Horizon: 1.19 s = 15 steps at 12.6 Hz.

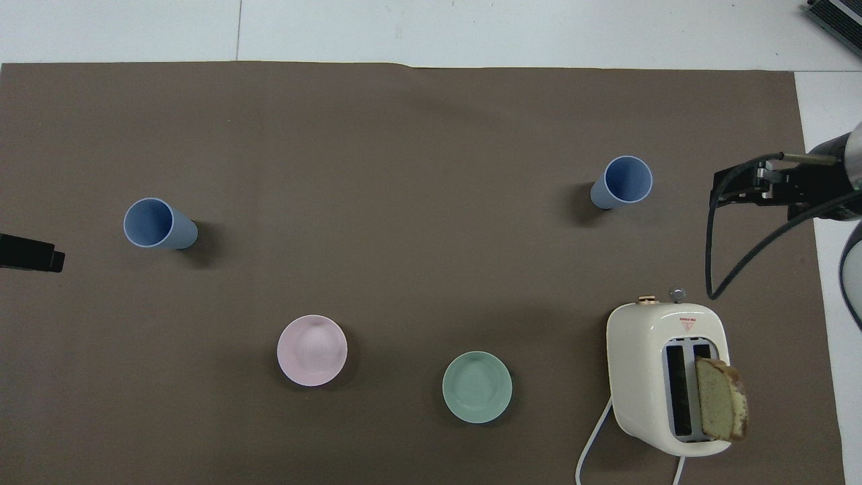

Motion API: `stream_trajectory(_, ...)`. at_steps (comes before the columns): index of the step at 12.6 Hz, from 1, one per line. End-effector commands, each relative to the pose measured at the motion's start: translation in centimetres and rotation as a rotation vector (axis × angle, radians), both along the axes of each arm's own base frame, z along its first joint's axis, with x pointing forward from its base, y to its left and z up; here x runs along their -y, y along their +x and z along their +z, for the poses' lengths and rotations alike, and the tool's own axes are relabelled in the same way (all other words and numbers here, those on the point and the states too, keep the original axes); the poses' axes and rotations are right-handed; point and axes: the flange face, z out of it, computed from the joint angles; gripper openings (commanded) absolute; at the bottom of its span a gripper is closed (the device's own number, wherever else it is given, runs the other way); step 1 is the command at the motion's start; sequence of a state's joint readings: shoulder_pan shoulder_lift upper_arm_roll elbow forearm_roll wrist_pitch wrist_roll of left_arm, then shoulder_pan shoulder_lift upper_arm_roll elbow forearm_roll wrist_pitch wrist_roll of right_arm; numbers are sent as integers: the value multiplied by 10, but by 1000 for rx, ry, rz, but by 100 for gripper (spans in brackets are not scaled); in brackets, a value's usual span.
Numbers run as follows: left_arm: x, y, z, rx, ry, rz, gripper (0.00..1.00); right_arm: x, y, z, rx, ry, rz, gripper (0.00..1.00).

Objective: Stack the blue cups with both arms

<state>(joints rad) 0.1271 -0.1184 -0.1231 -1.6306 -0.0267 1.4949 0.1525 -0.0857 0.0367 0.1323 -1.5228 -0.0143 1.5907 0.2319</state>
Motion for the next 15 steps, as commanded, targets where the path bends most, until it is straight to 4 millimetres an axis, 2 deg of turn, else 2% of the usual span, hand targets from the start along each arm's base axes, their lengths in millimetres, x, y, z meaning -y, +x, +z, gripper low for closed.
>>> stream_trajectory(1,-2,-5,2,7,-10,-1,100,4,-7,5,-3,-26,30,100)
stream_trajectory(4,-4,-10,1,-26,-5,28,100,-6,-9,7,-3,-25,46,100)
stream_trajectory(7,-15,-12,-1,-43,-2,140,100,-10,-13,12,3,-22,53,100)
stream_trajectory(11,10,0,11,-27,23,85,100,-28,-17,11,-10,-21,71,100)
stream_trajectory(13,21,5,5,-26,19,74,100,-34,-17,12,-9,-24,81,100)
stream_trajectory(15,9,4,3,-25,10,120,100,-31,-16,12,-9,-24,80,100)
